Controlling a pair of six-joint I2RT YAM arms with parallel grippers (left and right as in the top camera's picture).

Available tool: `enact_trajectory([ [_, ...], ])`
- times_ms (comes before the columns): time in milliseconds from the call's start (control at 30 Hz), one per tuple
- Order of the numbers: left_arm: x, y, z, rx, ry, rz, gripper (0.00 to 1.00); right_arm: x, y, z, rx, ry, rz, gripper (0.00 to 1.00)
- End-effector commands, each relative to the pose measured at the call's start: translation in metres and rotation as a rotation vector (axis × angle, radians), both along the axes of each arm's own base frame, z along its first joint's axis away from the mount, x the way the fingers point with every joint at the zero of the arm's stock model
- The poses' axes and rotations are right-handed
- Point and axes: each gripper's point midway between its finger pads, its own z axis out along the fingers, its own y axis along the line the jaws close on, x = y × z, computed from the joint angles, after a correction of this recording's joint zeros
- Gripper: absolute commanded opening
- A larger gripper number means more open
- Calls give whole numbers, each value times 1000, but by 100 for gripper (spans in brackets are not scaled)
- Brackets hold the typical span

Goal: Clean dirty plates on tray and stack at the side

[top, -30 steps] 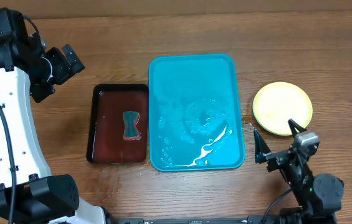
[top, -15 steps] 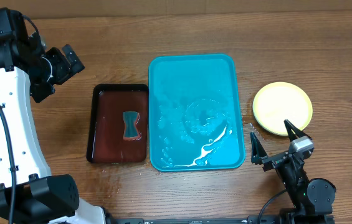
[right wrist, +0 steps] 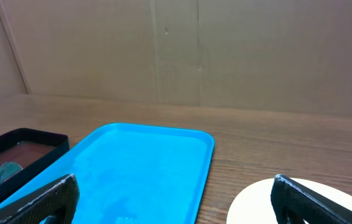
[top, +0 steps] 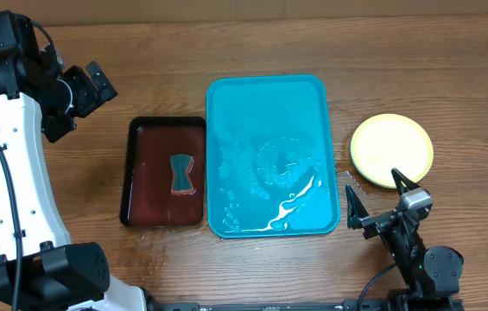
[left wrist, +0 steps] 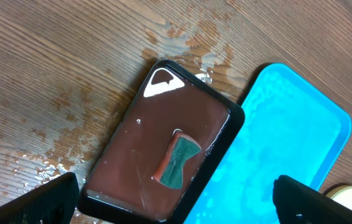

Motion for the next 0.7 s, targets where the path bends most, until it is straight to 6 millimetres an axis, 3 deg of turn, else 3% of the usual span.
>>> enact_trajectory([
  [0, 0, 3, 8, 14, -23, 0, 100, 0, 2, -2, 3, -1, 9, 100],
  [367, -2, 3, 11, 44, -28, -1, 100, 0, 2, -2, 3, -1, 9, 100],
  [533, -16, -22, 41, 120, -99, -64, 100, 0, 2, -2, 3, -1, 9, 100],
  [667, -37, -33, 81, 305, -207, -99, 100, 0, 2, -2, 3, 0, 9, 100],
])
